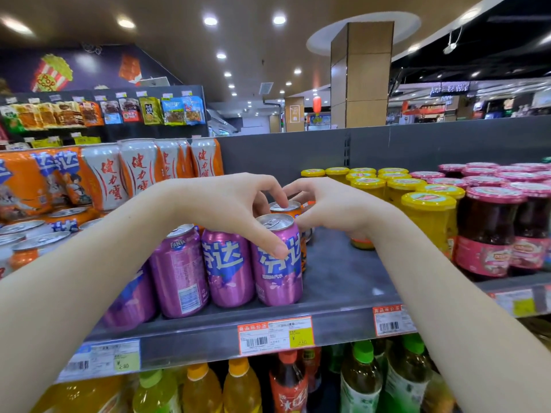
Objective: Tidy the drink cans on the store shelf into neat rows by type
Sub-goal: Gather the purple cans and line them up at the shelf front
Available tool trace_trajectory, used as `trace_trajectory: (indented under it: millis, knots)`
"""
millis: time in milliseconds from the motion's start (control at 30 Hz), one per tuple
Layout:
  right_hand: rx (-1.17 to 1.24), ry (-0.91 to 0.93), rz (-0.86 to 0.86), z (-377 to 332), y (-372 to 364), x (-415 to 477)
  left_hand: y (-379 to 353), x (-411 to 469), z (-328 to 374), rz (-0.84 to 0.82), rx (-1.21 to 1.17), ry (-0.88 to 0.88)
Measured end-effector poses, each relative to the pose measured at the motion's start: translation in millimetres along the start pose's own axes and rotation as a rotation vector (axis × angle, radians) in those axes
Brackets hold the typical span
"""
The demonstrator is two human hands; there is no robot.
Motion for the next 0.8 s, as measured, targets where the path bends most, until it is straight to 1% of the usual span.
trace_trajectory:
  millis: [67, 100, 200, 233, 267, 367, 467, 533, 567, 633, 700, 800]
  knots:
    - [0.117, 0.019, -0.051, 6, -1, 0, 2, -3, 1, 0.002, -0.027, 0.000]
    - [0.172, 0.028, -0.062, 10, -1, 1, 5, -4, 1, 0.033, -0.036, 0.003]
    - [0.400, 0.052, -0.063, 21, 0, 2, 21, -2, -6, 0.232, -0.058, 0.042]
    - [0.467, 0.054, -0.054, 22, -1, 3, 25, 1, -7, 0.273, -0.056, 0.051]
    - [0.513, 0.048, -0.036, 23, -2, 4, 28, 5, -8, 0.275, -0.040, 0.057]
    - [0.602, 0.007, 0.049, 20, -5, 9, 24, 22, -4, 0.141, 0.064, 0.072]
    - [0.536, -0.102, 0.267, 19, 3, 17, 23, 36, 1, 0.043, 0.074, 0.045]
    - [0.388, -0.203, 0.419, 28, 13, 27, 28, 39, 1, 0.018, 0.042, 0.031]
    - [0.297, -0.257, 0.455, 34, 17, 33, 32, 39, 0, 0.026, 0.022, 0.029]
    - [0.115, -0.372, 0.434, 40, 17, 42, 41, 40, -5, 0.079, -0.006, 0.033]
    - [-0.016, -0.480, 0.412, 43, 13, 48, 49, 45, -11, 0.139, 0.049, 0.067]
    - [-0.032, -0.560, 0.392, 45, 10, 53, 54, 51, -22, 0.159, 0.145, 0.129]
Point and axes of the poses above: each hand's wrist, its own x-axis towards the middle knuckle, its own y-axis out of the back of the hand, z = x × y, the point moved 4 cm from there along x, towards the middle knuckle, and after that the axes turned 13 degrees about -z, right-handed, at the moved point
